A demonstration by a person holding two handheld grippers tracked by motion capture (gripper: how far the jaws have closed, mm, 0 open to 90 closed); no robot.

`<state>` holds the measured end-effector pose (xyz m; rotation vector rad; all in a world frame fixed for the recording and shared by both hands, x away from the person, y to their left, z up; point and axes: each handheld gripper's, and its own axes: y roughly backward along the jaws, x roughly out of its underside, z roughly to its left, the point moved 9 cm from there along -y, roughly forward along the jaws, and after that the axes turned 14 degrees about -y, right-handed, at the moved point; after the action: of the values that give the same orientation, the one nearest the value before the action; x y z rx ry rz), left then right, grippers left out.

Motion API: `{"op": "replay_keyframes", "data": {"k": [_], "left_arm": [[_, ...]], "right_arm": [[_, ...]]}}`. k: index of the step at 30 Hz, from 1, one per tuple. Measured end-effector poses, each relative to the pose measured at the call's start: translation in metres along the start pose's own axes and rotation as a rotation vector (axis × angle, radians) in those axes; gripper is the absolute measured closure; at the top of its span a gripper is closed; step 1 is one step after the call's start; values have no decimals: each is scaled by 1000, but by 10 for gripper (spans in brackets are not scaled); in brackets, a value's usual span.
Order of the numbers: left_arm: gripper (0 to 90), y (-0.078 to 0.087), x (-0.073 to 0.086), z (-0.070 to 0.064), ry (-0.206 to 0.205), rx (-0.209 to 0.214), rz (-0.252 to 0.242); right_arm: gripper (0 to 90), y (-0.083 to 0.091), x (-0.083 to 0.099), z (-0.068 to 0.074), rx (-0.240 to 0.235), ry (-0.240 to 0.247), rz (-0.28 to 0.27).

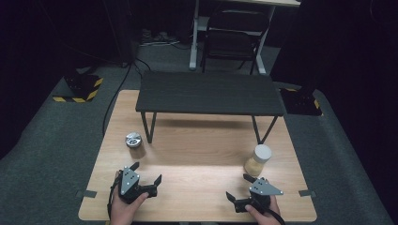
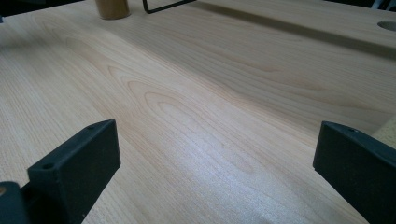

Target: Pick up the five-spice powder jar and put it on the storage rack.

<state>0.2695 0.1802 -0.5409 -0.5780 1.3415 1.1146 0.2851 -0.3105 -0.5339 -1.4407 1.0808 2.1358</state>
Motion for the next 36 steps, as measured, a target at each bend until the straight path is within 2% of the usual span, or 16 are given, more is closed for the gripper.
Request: {"op": "replay_keyframes", "data": {"k": [12, 15, 24, 27, 29, 32, 36], "left_arm": [[6, 0, 3, 20, 12, -80, -13], [6, -4, 3, 27, 23, -103, -14], [6, -17, -5, 45, 11, -142, 1], [6, -22, -5, 49, 32, -151, 5], [30, -26, -7, 54, 52, -163, -3], [69, -32, -10, 59, 59, -169, -5], [139, -38, -14, 63, 53, -169, -13]], "right_arm": [[0, 0, 0, -1, -5, -4, 3], [0, 0, 0, -1, -8, -7, 2], [0, 0, 0, -2, -12, -8, 2], [0, 0, 0, -2, -12, -9, 3], [0, 0, 0, -2, -13, -10, 2], [0, 0, 0, -2, -15, -9, 2], [0, 0, 0, -2, -17, -10, 1]]}}
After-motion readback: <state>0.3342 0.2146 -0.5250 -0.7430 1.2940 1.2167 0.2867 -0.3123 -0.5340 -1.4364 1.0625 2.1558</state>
